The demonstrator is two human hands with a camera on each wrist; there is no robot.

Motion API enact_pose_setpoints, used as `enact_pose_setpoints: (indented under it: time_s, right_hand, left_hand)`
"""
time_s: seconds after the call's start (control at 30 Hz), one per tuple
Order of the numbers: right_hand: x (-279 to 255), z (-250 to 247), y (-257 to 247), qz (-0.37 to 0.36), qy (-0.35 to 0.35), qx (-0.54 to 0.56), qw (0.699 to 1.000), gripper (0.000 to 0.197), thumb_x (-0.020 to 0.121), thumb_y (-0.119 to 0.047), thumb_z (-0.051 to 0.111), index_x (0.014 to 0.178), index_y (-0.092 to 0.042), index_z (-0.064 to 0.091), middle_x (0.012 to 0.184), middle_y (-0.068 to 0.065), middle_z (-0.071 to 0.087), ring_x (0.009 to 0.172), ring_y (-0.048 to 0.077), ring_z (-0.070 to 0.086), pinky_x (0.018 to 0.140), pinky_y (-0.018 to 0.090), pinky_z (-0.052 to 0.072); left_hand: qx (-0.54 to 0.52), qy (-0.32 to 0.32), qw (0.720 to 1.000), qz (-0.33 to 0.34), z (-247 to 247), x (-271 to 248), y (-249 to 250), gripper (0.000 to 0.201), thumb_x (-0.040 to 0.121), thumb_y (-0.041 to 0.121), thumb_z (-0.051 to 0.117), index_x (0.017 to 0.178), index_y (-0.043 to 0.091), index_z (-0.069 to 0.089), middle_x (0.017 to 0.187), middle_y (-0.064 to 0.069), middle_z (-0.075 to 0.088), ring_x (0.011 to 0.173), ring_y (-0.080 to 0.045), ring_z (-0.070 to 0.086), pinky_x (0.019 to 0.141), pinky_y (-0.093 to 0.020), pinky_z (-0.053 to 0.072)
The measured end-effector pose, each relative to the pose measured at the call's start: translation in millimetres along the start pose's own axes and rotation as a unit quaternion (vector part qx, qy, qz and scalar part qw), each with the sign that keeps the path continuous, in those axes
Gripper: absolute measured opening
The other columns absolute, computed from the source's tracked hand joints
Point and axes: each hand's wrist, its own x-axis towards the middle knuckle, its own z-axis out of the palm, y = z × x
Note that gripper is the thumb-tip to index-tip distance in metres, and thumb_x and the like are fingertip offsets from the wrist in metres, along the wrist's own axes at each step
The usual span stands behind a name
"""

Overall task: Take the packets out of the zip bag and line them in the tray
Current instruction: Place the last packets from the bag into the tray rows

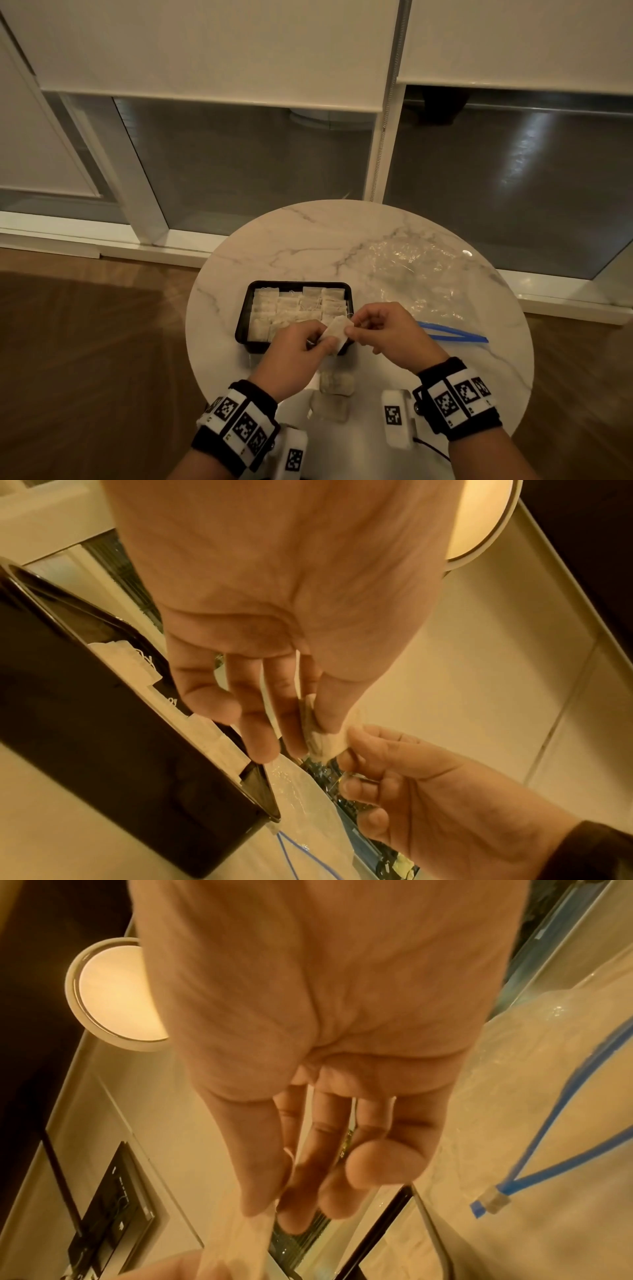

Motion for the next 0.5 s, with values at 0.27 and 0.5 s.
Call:
enact_pose_setpoints:
  time_s: [0.27,0.5]
  right_hand:
    - [7.5,-4.9,1.8,-0.056,0.219,-0.032,0.974,0.012,0.084,-0.024,0.076,0.073,-0.027,0.072,0.078,-0.012,0.071,0.079,0.008,0.066,0.073,0.026,0.053]
    - [9.2,1.4,0.7,-0.06,0.173,-0.072,0.981,0.012,0.083,-0.025,0.076,0.073,-0.026,0.071,0.075,-0.009,0.07,0.072,0.008,0.065,0.067,0.024,0.054]
  left_hand:
    - [-0.019,0.077,0.995,-0.057,-7.4,-0.9,0.7,0.029,0.097,0.04,0.062,0.124,0.036,0.055,0.103,0.015,0.065,0.088,-0.004,0.066,0.079,-0.022,0.055]
    - [-0.021,0.082,0.995,-0.05,-10.9,0.4,0.6,0.025,0.097,0.031,0.063,0.122,0.033,0.062,0.105,0.018,0.065,0.09,-0.004,0.064,0.083,-0.023,0.055]
